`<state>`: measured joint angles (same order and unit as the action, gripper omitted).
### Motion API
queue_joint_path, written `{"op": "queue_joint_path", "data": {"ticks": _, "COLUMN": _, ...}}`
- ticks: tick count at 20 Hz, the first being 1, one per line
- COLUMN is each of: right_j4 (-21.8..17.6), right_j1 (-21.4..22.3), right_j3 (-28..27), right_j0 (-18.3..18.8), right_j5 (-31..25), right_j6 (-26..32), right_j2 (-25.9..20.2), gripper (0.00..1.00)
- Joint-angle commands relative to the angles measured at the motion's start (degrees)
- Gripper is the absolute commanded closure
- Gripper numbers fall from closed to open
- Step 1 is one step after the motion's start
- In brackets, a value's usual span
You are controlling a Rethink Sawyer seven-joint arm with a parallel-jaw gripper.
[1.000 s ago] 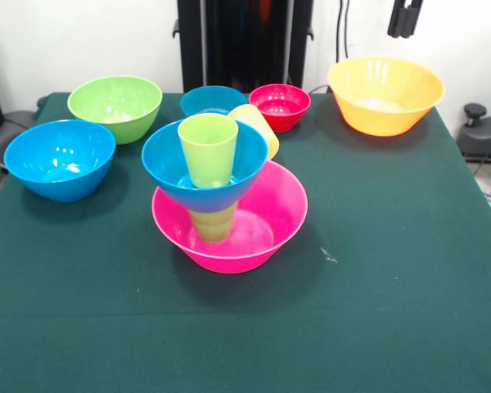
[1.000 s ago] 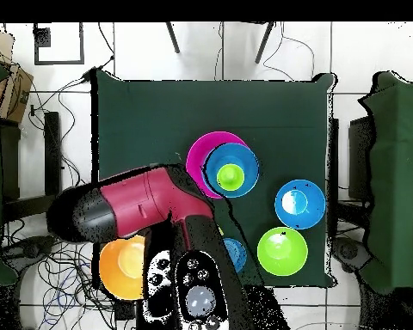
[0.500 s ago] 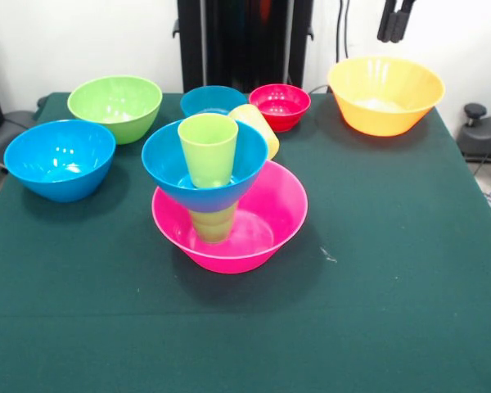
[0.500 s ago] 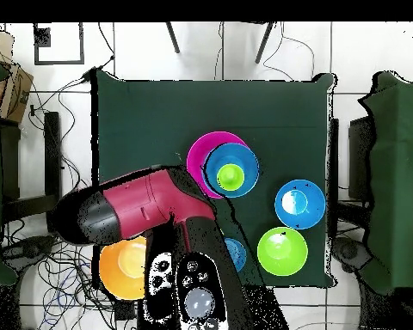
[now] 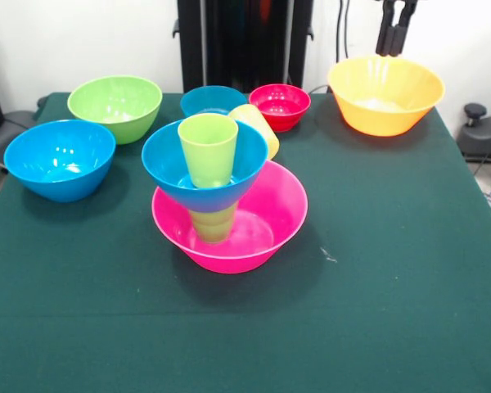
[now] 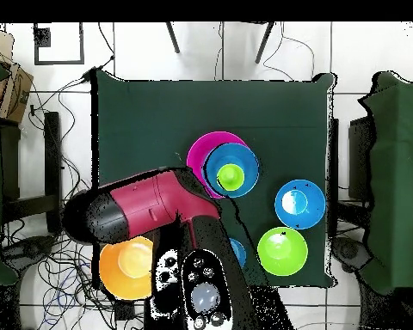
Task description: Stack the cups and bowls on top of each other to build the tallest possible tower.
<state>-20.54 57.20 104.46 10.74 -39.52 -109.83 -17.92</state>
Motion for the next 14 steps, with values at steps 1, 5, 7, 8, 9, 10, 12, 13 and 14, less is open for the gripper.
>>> {"op": "queue_joint_path", "data": {"ticks": 1, "right_j4": -4.74, "right_j1": -3.55, "right_j3": 4.02, "right_j0": -0.11, "right_j5": 2.56, "right_j6": -2.11, "right_j2": 1.96, "gripper": 1.00}}
{"op": "queue_joint_path", "data": {"ticks": 5, "right_j4": -5.04, "right_j1": -3.61, "right_j3": 4.08, "right_j0": -0.42, "right_j5": 3.05, "right_j6": -2.13, "right_j2": 2.55, "gripper": 1.00}}
{"op": "queue_joint_path", "data": {"ticks": 7, "right_j4": -4.92, "right_j1": -3.84, "right_j3": 3.89, "right_j0": -0.27, "right_j5": 2.87, "right_j6": -1.60, "right_j2": 2.36, "gripper": 1.00}}
{"op": "queue_joint_path", "data": {"ticks": 8, "right_j4": -4.85, "right_j1": -3.98, "right_j3": 3.78, "right_j0": -0.30, "right_j5": 2.80, "right_j6": -1.57, "right_j2": 2.35, "gripper": 1.00}}
{"op": "queue_joint_path", "data": {"ticks": 9, "right_j4": -4.93, "right_j1": -3.92, "right_j3": 3.87, "right_j0": -0.35, "right_j5": 2.94, "right_j6": -1.59, "right_j2": 2.43, "gripper": 1.00}}
{"op": "queue_joint_path", "data": {"ticks": 10, "right_j4": -5.01, "right_j1": -3.86, "right_j3": 3.96, "right_j0": -0.41, "right_j5": 3.09, "right_j6": -1.61, "right_j2": 2.50, "gripper": 1.00}}
{"op": "queue_joint_path", "data": {"ticks": 12, "right_j4": -4.91, "right_j1": -3.66, "right_j3": 4.47, "right_j0": -0.41, "right_j5": 3.46, "right_j6": -1.59, "right_j2": 2.56, "gripper": 1.00}}
{"op": "queue_joint_path", "data": {"ticks": 13, "right_j4": -5.09, "right_j1": -3.50, "right_j3": 4.58, "right_j0": -0.63, "right_j5": 3.63, "right_j6": -1.91, "right_j2": 2.88, "gripper": 1.00}}
{"op": "queue_joint_path", "data": {"ticks": 14, "right_j4": -5.16, "right_j1": -3.39, "right_j3": 4.63, "right_j0": -0.72, "right_j5": 3.73, "right_j6": -1.99, "right_j2": 3.00, "gripper": 1.00}}
